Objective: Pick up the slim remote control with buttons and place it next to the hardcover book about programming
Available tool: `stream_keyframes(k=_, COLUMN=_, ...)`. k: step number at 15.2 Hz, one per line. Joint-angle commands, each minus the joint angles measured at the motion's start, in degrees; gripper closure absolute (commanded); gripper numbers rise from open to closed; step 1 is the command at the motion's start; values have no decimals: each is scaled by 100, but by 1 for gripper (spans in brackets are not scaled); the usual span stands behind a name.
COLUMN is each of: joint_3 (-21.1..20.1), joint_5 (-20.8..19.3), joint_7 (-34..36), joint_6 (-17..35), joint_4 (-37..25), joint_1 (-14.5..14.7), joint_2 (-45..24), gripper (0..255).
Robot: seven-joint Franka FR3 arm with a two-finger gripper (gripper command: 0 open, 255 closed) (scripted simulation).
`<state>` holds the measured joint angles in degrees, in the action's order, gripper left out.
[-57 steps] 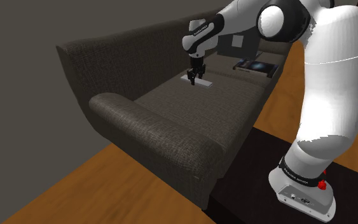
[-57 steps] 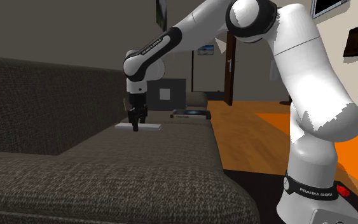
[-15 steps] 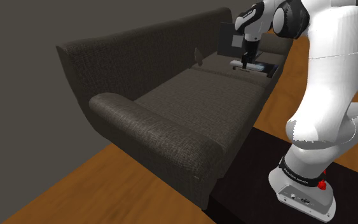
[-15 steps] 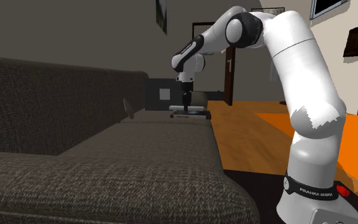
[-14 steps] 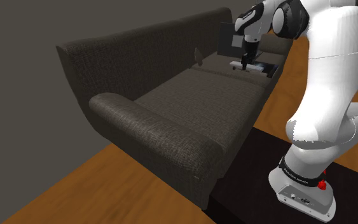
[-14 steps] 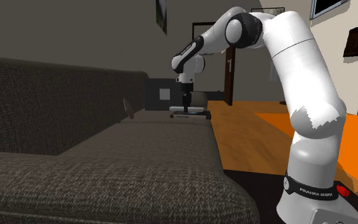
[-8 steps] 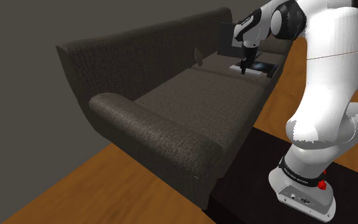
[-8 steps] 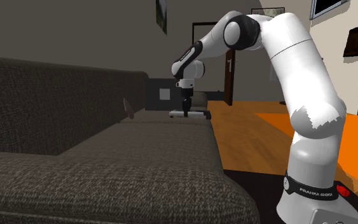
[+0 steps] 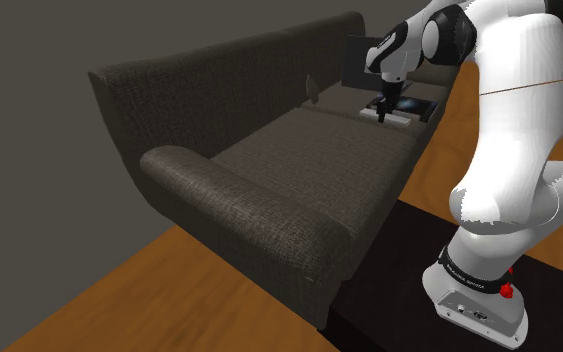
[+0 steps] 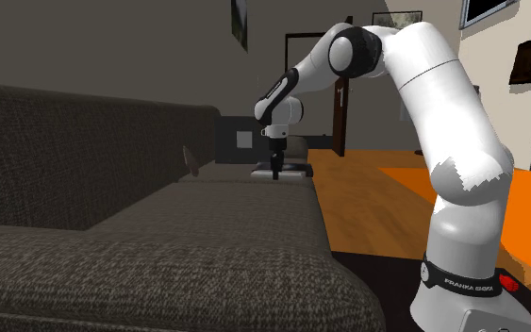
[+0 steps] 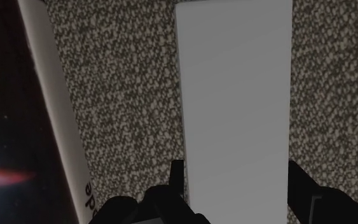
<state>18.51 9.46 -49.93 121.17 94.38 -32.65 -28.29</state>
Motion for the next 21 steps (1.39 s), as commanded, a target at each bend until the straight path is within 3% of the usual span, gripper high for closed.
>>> stream_keyframes(k=1, joint_3=0, joint_5=1, joint_7=-1, joint_6=7, joint_4=2, joint_1=0, joint_2=-1, gripper=255)
stream_keyframes(k=4, joint_3=0, joint_5=1, joint_7=-1, joint_6=7, joint_4=2, joint_1=0, joint_2=-1, gripper=255)
stream_keyframes(k=5, joint_3=0, joint_5=1, joint_7=-1, joint_6=7, joint_4=3, joint_1=0, joint_2=0, gripper=0)
stream_keyframes(k=10, joint_3=0, joint_5=1, joint_7=0, joint_6=7, joint_4=3, joint_1=0, joint_2=0, gripper=0)
stream_keyframes(k=14, joint_3=59, joint_5=-112, joint_7=72, joint_6=-591, joint_4=-329, joint_1=29, joint_2=279, gripper=0)
stream_keyframes(k=21, joint_3=59, joint_5=-112, joint_7=72, joint_6=-591, joint_4=-329, joint_1=29, joint_2=279, gripper=0)
